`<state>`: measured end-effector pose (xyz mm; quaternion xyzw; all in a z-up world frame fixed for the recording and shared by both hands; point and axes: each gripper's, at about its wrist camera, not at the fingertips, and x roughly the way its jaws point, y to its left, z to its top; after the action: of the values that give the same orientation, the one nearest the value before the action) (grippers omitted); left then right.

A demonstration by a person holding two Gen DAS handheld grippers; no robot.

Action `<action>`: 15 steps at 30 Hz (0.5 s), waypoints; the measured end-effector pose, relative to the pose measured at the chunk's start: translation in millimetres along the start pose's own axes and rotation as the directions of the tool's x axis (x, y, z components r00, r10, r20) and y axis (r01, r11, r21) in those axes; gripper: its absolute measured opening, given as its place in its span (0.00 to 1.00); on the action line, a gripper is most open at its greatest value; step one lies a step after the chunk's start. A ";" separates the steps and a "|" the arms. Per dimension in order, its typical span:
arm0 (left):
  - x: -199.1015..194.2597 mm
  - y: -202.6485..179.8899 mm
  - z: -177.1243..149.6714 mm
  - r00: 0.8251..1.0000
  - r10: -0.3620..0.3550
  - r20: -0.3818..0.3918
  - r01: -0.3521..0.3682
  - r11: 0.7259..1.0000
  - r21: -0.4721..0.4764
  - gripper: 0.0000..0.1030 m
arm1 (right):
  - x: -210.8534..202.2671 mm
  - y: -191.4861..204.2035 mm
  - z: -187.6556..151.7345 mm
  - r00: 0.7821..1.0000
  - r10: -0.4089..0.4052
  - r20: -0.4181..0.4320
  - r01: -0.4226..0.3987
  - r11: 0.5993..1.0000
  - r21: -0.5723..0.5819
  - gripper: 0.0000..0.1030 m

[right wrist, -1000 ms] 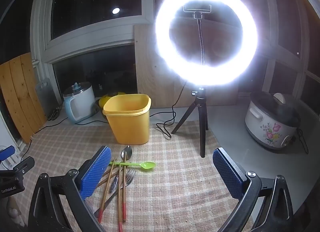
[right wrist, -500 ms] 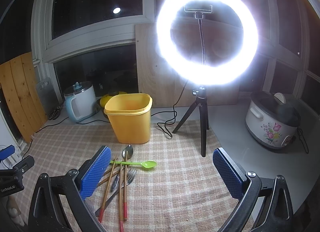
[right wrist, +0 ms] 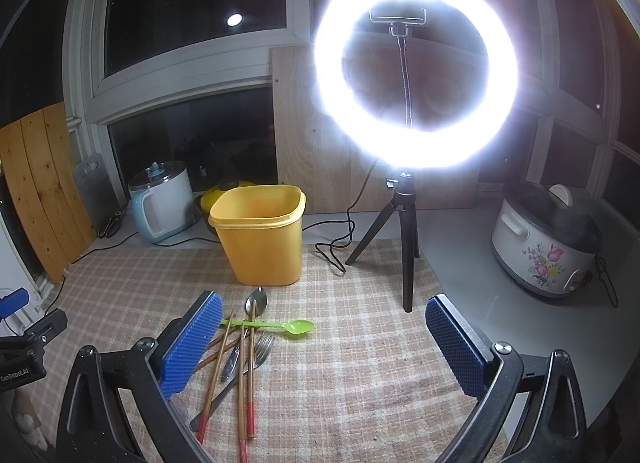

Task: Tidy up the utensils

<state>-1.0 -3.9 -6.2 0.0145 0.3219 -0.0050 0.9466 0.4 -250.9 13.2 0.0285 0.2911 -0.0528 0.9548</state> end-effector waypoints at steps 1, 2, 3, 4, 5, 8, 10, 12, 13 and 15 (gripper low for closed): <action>0.2 0.0 0.2 1.000 -0.001 -0.001 0.001 1.000 0.000 1.00 | 0.3 -0.3 -0.1 1.000 0.001 -0.001 -0.001 1.000 0.001 1.00; 0.2 0.0 -0.2 1.000 -0.001 -0.001 0.001 1.000 0.000 1.00 | 0.7 -0.7 -0.5 1.000 0.001 -0.002 -0.001 1.000 0.002 1.00; 0.1 -0.2 -0.6 1.000 0.001 -0.001 -0.001 1.000 0.000 1.00 | 0.7 -1.0 -0.6 1.000 0.001 -0.002 -0.001 1.000 0.002 1.00; -3.7 4.7 2.5 1.000 -0.001 0.000 0.001 1.000 -0.003 1.00 | 0.8 -1.1 -0.5 1.000 0.002 -0.003 -0.002 1.000 0.002 1.00; -3.7 5.0 2.4 1.000 -0.002 0.000 0.002 1.000 -0.003 1.00 | 1.1 -1.3 -0.4 1.000 0.002 -0.004 -0.002 1.000 0.002 1.00; -3.7 5.3 2.4 1.000 -0.002 0.000 0.002 1.000 -0.003 1.00 | 1.3 -1.1 -1.4 1.000 0.002 -0.006 -0.002 1.000 0.001 1.00; -3.6 4.9 2.5 1.000 -0.001 -0.001 0.001 1.000 -0.002 1.00 | 1.9 -2.3 -1.9 1.000 0.004 -0.009 -0.004 1.000 0.002 1.00; -4.9 5.9 2.3 1.000 -0.001 -0.001 0.001 1.000 -0.003 1.00 | 1.9 -2.6 -2.4 1.000 0.004 -0.011 -0.004 1.000 0.002 1.00; -5.2 6.5 2.2 1.000 -0.002 -0.001 0.002 1.000 -0.003 1.00 | 2.2 -2.7 -2.9 1.000 0.005 -0.011 -0.005 1.000 0.002 1.00; -4.9 5.9 2.4 1.000 -0.001 -0.001 0.001 1.000 -0.002 1.00 | 2.2 -2.8 -3.4 1.000 0.003 -0.011 -0.003 1.000 0.002 1.00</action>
<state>-3.4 1.9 -1.2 0.0134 0.3224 -0.0053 0.9465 0.0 -253.6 9.1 0.0300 0.2965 -0.0517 0.9532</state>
